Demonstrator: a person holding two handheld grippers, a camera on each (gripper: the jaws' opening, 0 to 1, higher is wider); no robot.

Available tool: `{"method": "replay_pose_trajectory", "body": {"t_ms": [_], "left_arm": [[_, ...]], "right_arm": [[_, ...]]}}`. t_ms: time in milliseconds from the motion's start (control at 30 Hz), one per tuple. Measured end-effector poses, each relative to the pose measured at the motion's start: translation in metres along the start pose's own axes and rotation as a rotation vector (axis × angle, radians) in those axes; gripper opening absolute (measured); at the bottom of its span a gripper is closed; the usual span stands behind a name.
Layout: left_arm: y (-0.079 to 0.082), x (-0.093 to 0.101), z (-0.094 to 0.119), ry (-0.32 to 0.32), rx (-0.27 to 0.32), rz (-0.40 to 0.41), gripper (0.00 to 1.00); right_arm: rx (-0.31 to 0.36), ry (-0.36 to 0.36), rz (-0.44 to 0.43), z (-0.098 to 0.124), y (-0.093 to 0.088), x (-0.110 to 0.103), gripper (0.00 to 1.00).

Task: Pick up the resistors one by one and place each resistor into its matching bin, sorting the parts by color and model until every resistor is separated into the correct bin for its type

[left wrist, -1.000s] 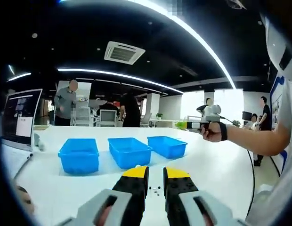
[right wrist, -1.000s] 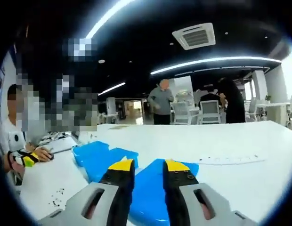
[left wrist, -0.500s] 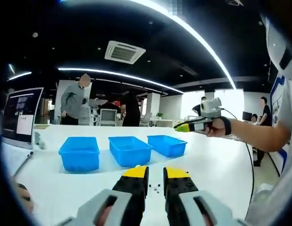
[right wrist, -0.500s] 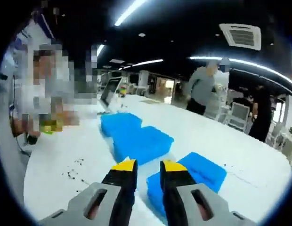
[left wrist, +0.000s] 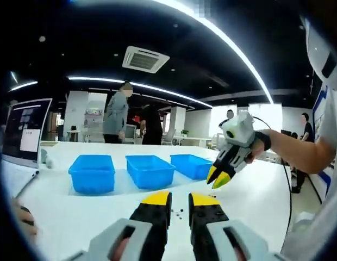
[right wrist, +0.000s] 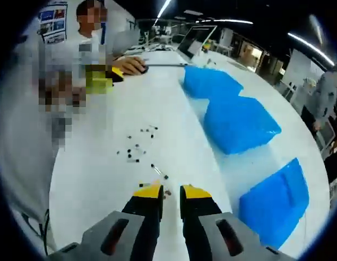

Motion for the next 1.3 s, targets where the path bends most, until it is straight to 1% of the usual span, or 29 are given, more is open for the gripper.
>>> {"method": "replay_pose_trajectory", "body": {"t_ms": [133, 233, 333, 433, 567, 667, 867, 1133, 1200, 1300], "left_arm": [[-0.001, 0.000, 0.002, 0.002, -0.003, -0.012, 0.16], [-0.003, -0.003, 0.003, 0.006, -0.010, -0.011, 0.16], [-0.005, -0.005, 0.005, 0.011, -0.020, -0.016, 0.16], [-0.007, -0.004, 0.006, 0.010, -0.025, -0.016, 0.16], [-0.008, -0.001, 0.005, 0.004, -0.030, -0.010, 0.16], [-0.011, 0.002, 0.004, -0.003, -0.038, -0.011, 0.16], [-0.012, 0.003, 0.004, -0.010, -0.042, -0.013, 0.16], [-0.010, 0.006, 0.003, -0.020, -0.037, -0.015, 0.16], [-0.010, 0.007, 0.002, -0.023, -0.039, -0.017, 0.16], [-0.011, 0.007, 0.000, -0.021, -0.044, -0.016, 0.16]], "right_arm": [[-0.006, 0.022, -0.029, -0.007, -0.001, -0.004, 0.13], [-0.017, 0.033, -0.032, -0.011, -0.002, -0.008, 0.12], [-0.032, 0.026, -0.041, -0.013, -0.004, -0.009, 0.12], [-0.057, 0.001, -0.044, -0.012, -0.007, -0.008, 0.12], [-0.051, 0.008, -0.070, -0.012, -0.008, -0.010, 0.05], [-0.048, 0.009, -0.075, -0.010, -0.009, -0.012, 0.05], [0.013, -0.009, -0.100, -0.002, -0.004, -0.011, 0.05], [0.108, -0.044, -0.144, 0.020, -0.001, -0.002, 0.05], [0.148, -0.051, -0.155, 0.024, 0.001, 0.001, 0.05], [0.241, -0.067, -0.178, 0.035, 0.007, 0.010, 0.05]]}}
Point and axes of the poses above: the point that each gripper's makers call its tool centre point, and the gripper's own axes: z roughly backward along the fingers, x roughly to its right, y roughly out of its top, the point moved 4 cm from there along z, roughly backward along the fingers, and after that the axes turned 3 degrees about -x, right-handed, at the moved point
